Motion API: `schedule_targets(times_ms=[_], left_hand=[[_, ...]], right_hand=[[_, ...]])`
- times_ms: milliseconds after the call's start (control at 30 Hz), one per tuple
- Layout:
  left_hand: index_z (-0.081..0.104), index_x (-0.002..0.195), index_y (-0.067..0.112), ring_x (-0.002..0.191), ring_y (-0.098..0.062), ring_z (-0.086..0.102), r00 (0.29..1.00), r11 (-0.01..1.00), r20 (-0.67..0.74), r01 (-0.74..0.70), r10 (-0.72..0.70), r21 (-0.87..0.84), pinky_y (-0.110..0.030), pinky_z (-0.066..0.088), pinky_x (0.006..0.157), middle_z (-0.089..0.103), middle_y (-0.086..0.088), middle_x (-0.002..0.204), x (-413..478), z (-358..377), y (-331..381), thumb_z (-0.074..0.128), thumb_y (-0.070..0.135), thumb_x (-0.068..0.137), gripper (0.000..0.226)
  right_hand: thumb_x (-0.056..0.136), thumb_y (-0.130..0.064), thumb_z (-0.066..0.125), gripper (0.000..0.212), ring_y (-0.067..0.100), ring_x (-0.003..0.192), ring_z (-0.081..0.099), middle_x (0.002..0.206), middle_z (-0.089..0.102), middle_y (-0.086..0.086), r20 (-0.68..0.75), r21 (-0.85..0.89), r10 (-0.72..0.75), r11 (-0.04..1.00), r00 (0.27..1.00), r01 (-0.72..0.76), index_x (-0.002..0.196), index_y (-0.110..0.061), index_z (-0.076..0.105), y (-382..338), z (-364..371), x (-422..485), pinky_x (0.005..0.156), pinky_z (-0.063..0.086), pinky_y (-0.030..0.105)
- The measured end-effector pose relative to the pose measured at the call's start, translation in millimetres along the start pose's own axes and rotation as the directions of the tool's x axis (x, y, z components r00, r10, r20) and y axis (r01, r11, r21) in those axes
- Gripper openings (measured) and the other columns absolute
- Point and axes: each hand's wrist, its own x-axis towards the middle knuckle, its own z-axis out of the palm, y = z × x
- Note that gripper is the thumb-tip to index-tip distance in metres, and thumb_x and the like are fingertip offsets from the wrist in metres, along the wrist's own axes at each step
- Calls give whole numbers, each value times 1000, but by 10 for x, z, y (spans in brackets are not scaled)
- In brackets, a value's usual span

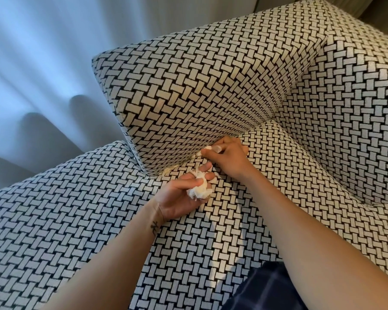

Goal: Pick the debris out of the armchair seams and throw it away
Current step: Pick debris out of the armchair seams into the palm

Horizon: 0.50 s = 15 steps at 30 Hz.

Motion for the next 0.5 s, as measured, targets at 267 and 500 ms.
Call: schedule_targets(times_ms=[267,500], left_hand=[[68,128,3,85,-17,60,997,998,-70,18,-23,-62,-25,53,71,62,-12,112,6,49,-3,51,-10,87,46],[62,138,2,104,-22,61,984,994,-171,30,-47,-102,-34,54,87,64,-17,124,15,45,6,54,0,93,46]], right_hand=[[83,-51,74,16,15,102,61,93,65,-18,22,225,18,974,1000,-23,75,-39,77,-46,-106,-114,97,45,45],[91,-42,72,26,11,82,65,101,75,8,30,377,111,919,993,-114,95,-17,78,-108,-350,-282,79,52,34]])
